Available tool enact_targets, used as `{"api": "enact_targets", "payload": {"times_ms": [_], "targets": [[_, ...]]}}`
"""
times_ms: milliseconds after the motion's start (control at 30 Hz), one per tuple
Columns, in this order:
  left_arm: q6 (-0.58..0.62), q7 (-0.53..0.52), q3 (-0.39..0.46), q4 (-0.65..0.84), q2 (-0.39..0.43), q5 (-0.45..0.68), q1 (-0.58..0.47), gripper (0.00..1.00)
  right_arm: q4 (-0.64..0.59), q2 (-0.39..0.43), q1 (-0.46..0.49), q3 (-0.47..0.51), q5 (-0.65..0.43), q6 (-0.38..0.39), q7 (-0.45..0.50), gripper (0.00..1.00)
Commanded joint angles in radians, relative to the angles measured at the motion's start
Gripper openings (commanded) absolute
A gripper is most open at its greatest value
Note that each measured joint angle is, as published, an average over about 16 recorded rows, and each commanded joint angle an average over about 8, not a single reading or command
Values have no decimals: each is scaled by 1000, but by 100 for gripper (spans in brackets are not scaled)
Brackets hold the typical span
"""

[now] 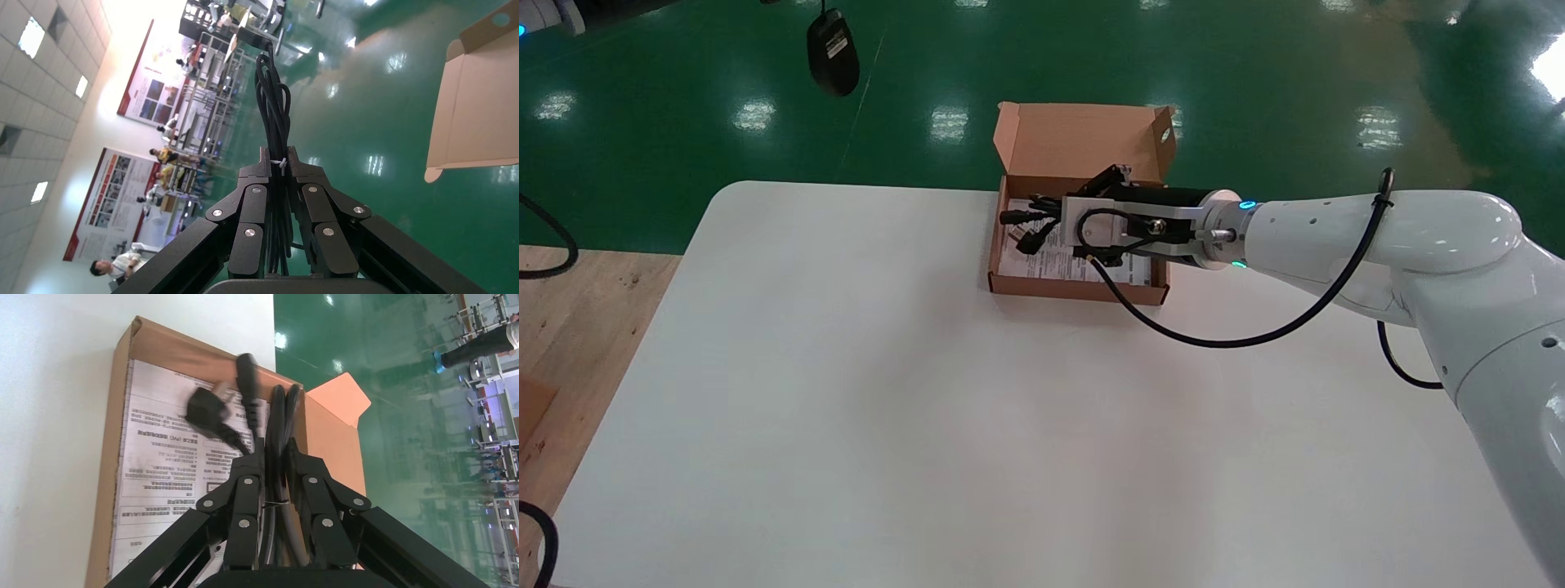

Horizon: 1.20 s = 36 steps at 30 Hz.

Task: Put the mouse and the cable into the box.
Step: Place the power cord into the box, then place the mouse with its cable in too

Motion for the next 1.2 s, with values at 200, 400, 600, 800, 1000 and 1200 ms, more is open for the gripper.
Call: {"api": "enact_targets", "payload": {"times_ms": [200, 400, 600, 800, 1000, 1200], "targets": [[20, -6, 12, 17, 8, 16, -12, 0, 7, 1, 4, -50, 33, 16, 18, 100], [45, -30, 29, 35, 53, 39, -15, 0, -26, 12, 35, -69, 65, 39, 32, 100], [55, -58, 39, 60, 131, 50, 7, 0, -115, 56, 104, -53, 98, 36, 38, 100], [-18, -67, 46, 83, 224, 61, 47, 0, -172, 146, 159, -40, 114, -38, 16, 100], [-73, -74, 64, 62, 290, 85, 111, 0, -204, 236, 185, -49, 99, -92, -32, 100], [-78, -107, 83, -19, 301, 89, 178, 0, -231, 297, 198, -57, 86, -121, -61, 100]]}}
